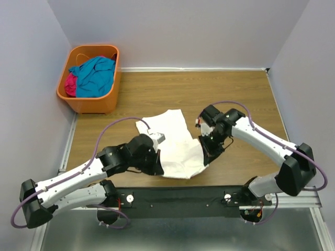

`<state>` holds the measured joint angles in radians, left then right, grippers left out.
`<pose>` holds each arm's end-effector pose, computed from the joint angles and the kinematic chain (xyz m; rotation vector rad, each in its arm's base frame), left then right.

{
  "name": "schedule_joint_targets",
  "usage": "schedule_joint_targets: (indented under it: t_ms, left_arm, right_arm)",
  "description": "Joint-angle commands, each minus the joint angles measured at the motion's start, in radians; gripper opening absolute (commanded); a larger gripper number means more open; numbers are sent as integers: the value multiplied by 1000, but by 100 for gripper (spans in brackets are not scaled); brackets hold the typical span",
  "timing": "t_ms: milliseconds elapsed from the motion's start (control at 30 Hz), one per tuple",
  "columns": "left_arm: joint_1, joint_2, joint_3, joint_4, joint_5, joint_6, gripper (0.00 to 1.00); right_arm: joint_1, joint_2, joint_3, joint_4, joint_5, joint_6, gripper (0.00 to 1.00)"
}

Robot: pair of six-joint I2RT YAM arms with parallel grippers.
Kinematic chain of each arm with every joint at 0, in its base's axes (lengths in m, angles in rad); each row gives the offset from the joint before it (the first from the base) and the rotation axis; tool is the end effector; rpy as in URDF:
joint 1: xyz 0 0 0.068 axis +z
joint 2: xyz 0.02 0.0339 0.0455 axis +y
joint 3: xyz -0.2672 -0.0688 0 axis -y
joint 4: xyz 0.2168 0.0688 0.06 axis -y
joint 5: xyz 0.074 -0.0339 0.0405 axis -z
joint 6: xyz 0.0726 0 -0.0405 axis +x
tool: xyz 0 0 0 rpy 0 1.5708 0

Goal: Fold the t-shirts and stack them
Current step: Fold the tshirt

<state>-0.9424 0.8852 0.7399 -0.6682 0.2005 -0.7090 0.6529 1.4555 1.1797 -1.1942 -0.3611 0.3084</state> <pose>0.0904 -0.1490 0.2428 0.4078 2.5810 -0.9416 0.1659 0.1592 0.2364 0.5436 -2.9629 -0.5578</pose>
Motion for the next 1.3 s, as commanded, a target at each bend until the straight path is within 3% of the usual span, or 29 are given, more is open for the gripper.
schedule_joint_targets:
  t_ms: [0,133,300,400,500,600,767,933,1267]
  left_arm:
    - [-183,-97,-39,-16,30,-222,0]
    - [-338,-131,-40,8,50,-351,0]
    - [-358,-68,48,-5,-7,-308,0]
    - [-199,-104,46,-1,-9,-244,0]
    - [46,-109,21,-17,45,-115,0]
    - [192,-69,-8,-15,45,-47,0]
    - [413,4,-105,138,140,60,0]
    - [627,152,-111,269,158,195,0]
    - [666,397,36,392,171,298,0]
  right_arm:
    - [63,-122,-121,-59,-174,55,0]
    - [103,-190,-135,-137,-222,51,0]
    - [105,-106,62,-147,-109,24,0]
    - [100,-5,168,-90,-29,27,0]
    - [91,81,227,-36,1,14,1]
    - [82,207,316,-25,24,-21,1]
    - [4,417,445,45,-54,-91,0]
    - [-108,529,440,163,-125,-89,1]
    - [-252,482,224,320,-84,-42,0]
